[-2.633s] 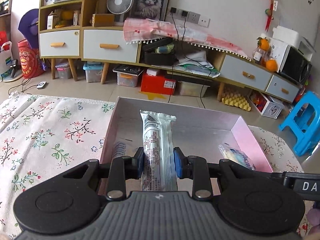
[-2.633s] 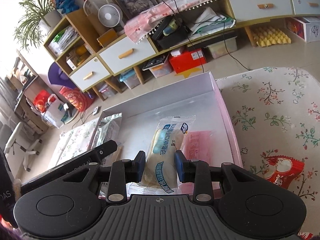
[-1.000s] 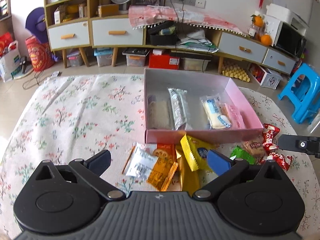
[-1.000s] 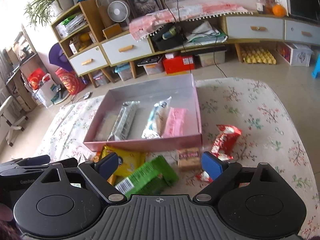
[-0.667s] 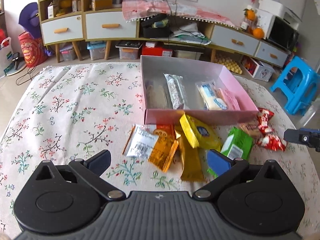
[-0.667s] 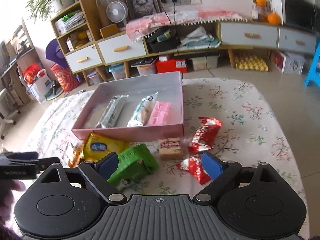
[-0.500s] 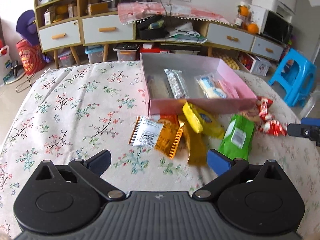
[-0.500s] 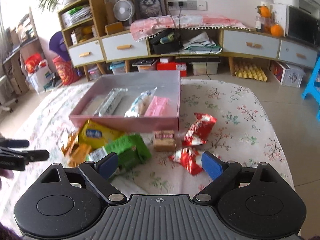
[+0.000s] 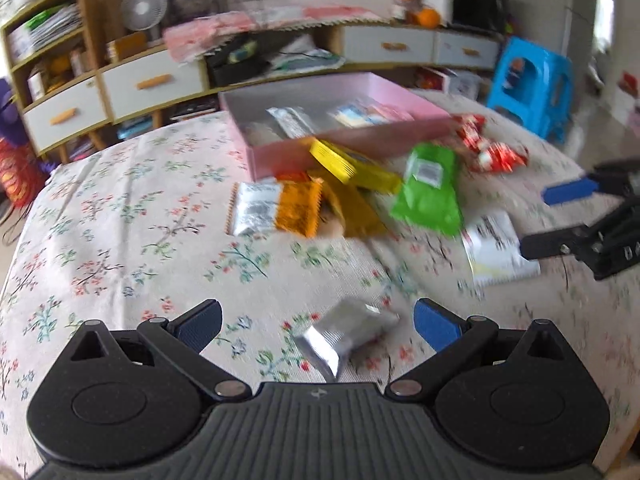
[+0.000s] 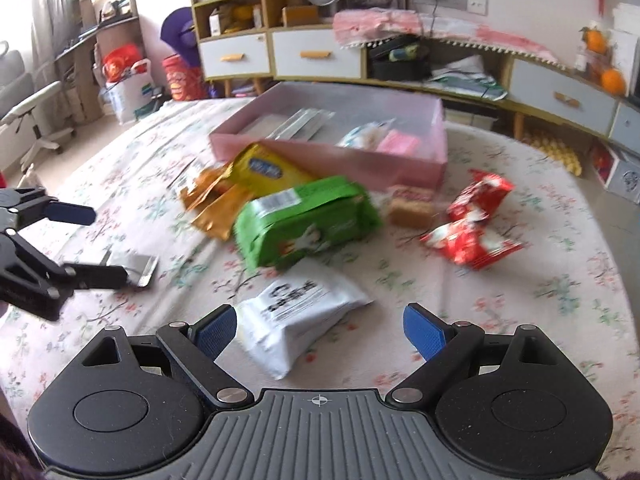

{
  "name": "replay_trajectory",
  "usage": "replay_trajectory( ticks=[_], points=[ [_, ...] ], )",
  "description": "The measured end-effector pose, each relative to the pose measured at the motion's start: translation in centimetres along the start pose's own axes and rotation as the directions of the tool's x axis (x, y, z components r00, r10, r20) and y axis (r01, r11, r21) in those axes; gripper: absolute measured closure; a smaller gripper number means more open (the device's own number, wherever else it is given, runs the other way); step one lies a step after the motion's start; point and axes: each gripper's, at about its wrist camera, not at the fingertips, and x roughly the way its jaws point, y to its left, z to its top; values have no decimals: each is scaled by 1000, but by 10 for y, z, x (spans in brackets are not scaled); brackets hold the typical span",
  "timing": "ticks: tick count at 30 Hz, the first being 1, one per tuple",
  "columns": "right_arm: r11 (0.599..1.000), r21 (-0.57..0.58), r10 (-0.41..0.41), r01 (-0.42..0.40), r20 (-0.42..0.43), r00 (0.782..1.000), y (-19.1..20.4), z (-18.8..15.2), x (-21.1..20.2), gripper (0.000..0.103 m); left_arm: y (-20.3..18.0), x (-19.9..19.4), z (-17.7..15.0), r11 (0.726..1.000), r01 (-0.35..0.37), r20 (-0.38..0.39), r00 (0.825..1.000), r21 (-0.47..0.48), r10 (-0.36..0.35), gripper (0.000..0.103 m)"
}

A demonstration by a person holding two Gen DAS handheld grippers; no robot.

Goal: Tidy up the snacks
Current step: 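Move the left tool toward the silver foil packet while the right tool approaches the white square packet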

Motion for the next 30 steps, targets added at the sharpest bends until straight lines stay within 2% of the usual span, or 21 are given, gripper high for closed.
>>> replay_trajectory(
  ticks=[4, 7, 9, 13, 15, 16, 22, 30],
  points=[
    [1000, 11, 27, -27, -3, 1000, 8, 0, 7, 11, -3, 6, -6, 999, 30, -32, 999, 34, -29, 1],
    [1000, 23, 4, -4, 0, 1000, 12, 1, 16, 11, -6, 13, -14, 997, 16, -67, 998, 80, -11, 0],
    [999, 14, -29, 29, 3, 1000, 14, 1, 23, 11, -5, 12, -17, 995, 21, -41, 999, 93, -17, 0],
    [998, -3, -66, 66, 3, 998, 14, -3, 35, 9, 1, 14, -18, 997, 50, -38, 998, 65, -47, 0],
    [998, 9, -69, 69, 8, 998, 11, -7, 39, 1, 4, 15, -18, 997, 69, -36, 997, 45, -68, 0],
    [997, 19, -75, 75, 12, 997, 9, -8, 40, 0, 6, 16, -19, 996, 81, -35, 996, 38, -79, 0],
    [999, -11, -43, 44, 53, 998, 0, -19, 34, 0, 8, 16, -19, 994, 99, -27, 995, 46, -98, 0],
    [999, -21, -40, 41, 22, 999, -2, -17, 33, 0, 10, 19, -15, 992, 116, -44, 993, 58, -114, 0]
  ],
)
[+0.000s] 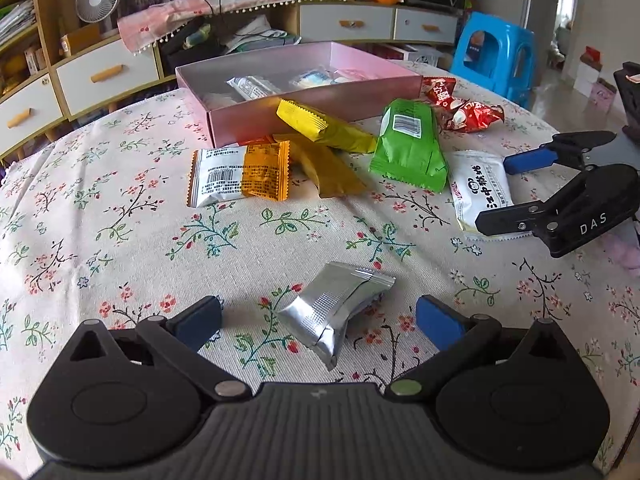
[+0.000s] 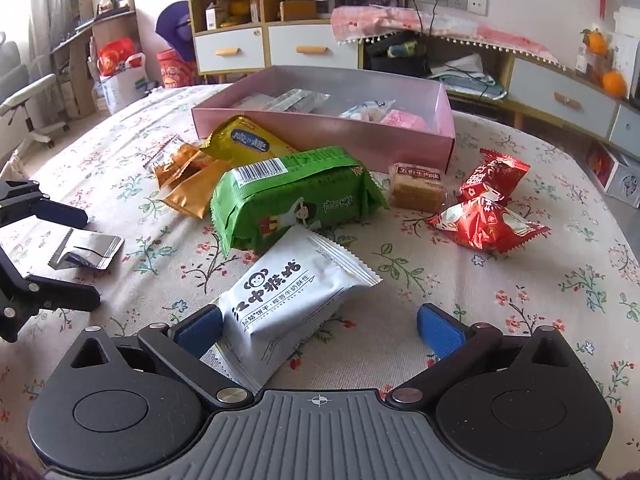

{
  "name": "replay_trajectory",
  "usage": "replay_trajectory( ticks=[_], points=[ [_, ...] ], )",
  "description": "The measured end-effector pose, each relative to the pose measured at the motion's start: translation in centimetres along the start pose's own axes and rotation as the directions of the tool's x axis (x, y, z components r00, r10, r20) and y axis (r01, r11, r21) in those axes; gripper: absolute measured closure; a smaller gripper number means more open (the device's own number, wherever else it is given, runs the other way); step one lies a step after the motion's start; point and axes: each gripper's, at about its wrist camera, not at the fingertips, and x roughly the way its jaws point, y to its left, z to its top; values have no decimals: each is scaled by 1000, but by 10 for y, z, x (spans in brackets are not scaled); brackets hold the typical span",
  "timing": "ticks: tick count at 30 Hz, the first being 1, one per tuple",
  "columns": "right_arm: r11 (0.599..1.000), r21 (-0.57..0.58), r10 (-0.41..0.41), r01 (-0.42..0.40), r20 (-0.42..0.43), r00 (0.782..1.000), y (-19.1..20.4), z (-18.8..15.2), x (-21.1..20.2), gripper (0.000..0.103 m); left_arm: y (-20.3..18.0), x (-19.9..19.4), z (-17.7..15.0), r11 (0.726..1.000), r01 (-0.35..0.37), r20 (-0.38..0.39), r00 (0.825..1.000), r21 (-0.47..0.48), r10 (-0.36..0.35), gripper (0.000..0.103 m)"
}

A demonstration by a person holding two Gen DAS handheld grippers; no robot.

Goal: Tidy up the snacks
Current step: 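Move the left tool toward the silver foil packet while the right tool approaches the white square packet, then close the left tool on the silver foil packet while the right tool closes on the white square packet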

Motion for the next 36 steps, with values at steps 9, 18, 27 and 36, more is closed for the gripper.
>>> replay_trajectory(
  ticks=[9, 18, 27, 36],
  points=[
    [998, -58, 20, -18, 21, 1000, 10, -2, -3, 2, -5, -7, 1, 998, 41, 11, 999, 46, -42, 27],
    [998, -52, 47, -46, 24, 999, 18, 1, -3, 9, -4, -8, 7, 999, 30, 2, 1000, 19, -30, 59],
    [997, -59, 62, -59, 39, 997, 23, 4, -8, 49, -8, -9, 10, 1000, -7, -1, 1000, -22, 6, 73],
    [995, -10, 95, -94, 33, 995, 18, 9, -12, 60, 3, -11, 15, 993, -2, -5, 1000, -114, 2, 74]
  ],
)
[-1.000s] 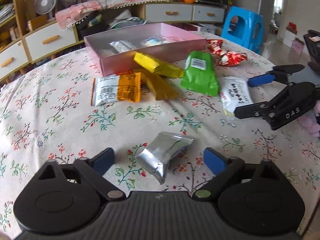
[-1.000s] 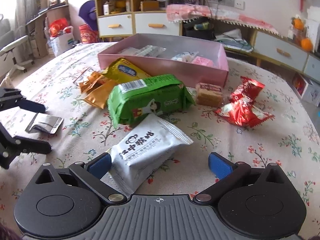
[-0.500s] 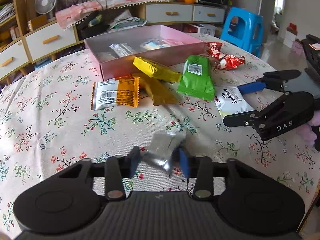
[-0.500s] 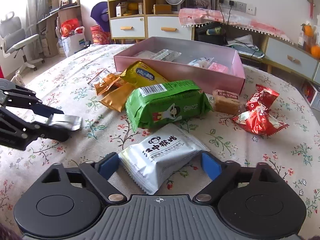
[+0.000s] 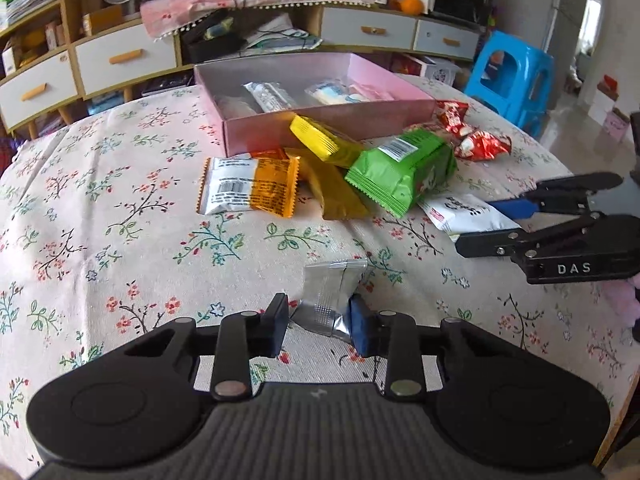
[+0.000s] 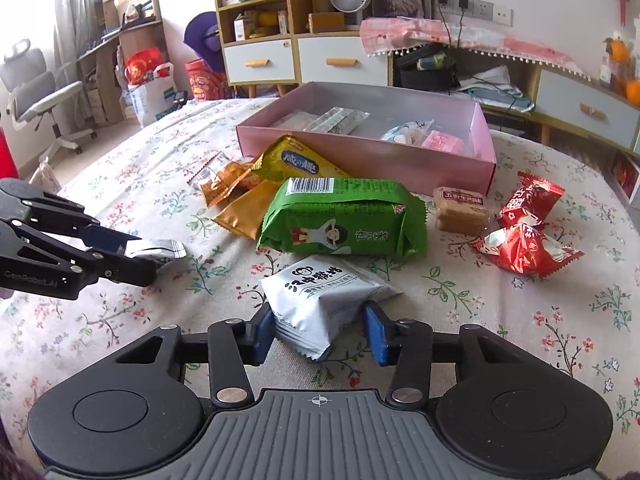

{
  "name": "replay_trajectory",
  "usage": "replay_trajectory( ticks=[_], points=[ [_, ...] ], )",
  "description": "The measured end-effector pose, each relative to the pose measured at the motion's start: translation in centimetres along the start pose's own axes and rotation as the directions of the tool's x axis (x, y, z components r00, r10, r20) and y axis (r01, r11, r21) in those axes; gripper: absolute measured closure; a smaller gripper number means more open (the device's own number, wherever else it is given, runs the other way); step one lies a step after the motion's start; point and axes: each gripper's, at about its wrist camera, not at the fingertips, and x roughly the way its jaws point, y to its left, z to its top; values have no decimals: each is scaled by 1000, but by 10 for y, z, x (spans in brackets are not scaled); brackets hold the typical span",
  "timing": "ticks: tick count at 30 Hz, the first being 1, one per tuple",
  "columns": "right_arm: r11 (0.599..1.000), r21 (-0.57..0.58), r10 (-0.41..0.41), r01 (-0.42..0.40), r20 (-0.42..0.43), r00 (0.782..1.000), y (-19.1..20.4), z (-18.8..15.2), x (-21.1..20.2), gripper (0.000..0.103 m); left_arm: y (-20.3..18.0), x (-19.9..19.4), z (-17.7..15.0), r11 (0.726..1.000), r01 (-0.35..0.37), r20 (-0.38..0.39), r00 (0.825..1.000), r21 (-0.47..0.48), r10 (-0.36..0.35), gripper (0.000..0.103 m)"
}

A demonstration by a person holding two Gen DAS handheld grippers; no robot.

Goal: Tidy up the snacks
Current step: 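Close the left tool on the silver foil packet while the right tool closes on the white square packet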

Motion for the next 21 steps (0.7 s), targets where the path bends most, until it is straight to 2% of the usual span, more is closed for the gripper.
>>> replay_trajectory(
  ticks=[11, 13, 15, 18, 19, 21],
  points=[
    [996, 44, 76, -78, 38, 996, 1, 11, -20, 69, 7, -10, 10, 997, 1, 36, 999, -83, 2, 74],
    [994, 45, 93, -94, 37, 995, 3, 14, -23, 100, 8, -12, 11, 996, 0, 38, 999, -90, 4, 74],
    [992, 52, 116, -118, 36, 993, 4, 16, -26, 100, 8, -13, 12, 995, 2, 44, 999, -99, 3, 74],
    [994, 42, 104, -105, 29, 994, 6, 16, -27, 98, 9, -15, 14, 994, 0, 49, 999, -107, 5, 74],
    [991, 52, 120, -121, 24, 992, 4, 15, -26, 89, 10, -15, 15, 994, 1, 46, 999, -110, 4, 74],
    [987, 85, 134, -133, 0, 991, 0, 13, -22, 82, 10, -13, 15, 993, 4, 36, 999, -119, 0, 74]
  ],
)
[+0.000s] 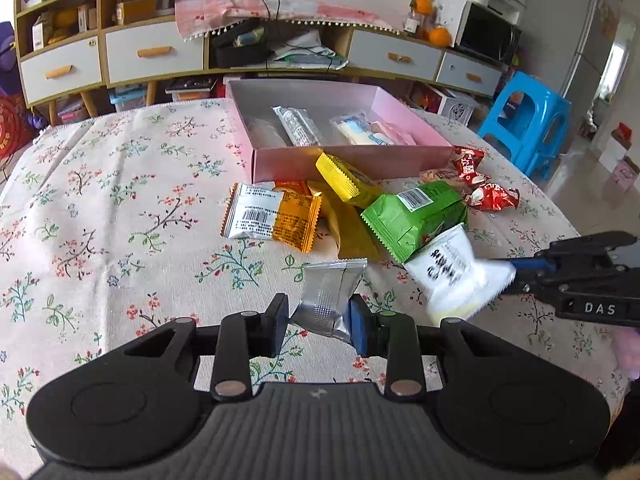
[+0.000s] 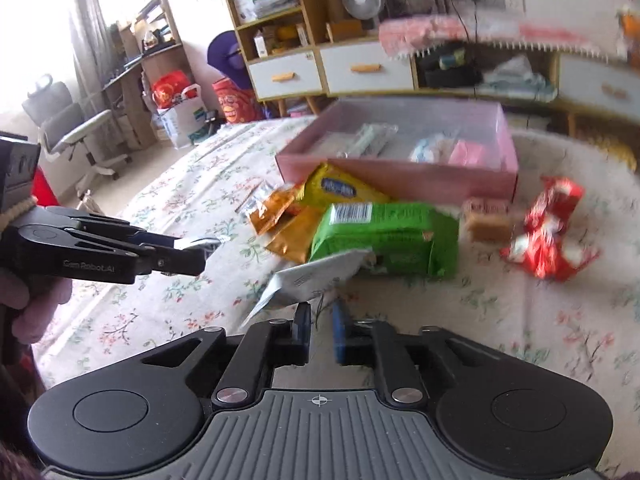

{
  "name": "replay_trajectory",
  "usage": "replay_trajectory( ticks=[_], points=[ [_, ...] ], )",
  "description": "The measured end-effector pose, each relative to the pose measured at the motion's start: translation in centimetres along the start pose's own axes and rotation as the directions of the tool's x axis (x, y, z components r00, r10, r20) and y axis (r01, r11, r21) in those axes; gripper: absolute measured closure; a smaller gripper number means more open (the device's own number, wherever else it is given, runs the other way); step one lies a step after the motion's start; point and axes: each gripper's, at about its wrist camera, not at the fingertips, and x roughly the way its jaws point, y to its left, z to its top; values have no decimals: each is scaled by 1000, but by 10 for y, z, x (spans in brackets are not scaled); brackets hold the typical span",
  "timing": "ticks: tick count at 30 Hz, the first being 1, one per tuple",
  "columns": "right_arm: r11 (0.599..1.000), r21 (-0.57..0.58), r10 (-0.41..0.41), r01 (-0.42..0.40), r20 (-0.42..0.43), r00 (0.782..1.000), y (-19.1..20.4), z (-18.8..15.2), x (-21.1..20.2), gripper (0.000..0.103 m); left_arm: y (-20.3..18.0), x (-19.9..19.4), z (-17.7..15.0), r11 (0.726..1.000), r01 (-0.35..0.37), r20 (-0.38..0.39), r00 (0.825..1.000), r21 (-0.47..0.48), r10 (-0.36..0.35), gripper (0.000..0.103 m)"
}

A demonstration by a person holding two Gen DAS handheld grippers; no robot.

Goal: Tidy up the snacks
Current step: 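Close the left tool on the silver foil packet while the right tool closes on the white square packet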

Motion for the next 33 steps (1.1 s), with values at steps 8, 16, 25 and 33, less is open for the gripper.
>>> replay_trajectory(
  ticks=[8, 16, 25, 33],
  points=[
    [993, 114, -12, 16, -38, 999, -15, 0, 6, 40, -5, 6, -5, 1000, 6, -45, 999, 11, -5, 74],
    [951, 291, 116, -105, -21, 993, -30, 6, 6, 40, -18, 14, -8, 998, 64, -70, 996, 10, -63, 74],
    [925, 338, 193, -176, -18, 981, -28, 9, 10, 39, -27, 23, -10, 997, 69, -97, 993, 42, -65, 74],
    [950, 289, 151, -122, -81, 985, -19, 7, 28, 71, -25, 23, -10, 998, 56, -96, 994, 38, -53, 74]
  ],
)
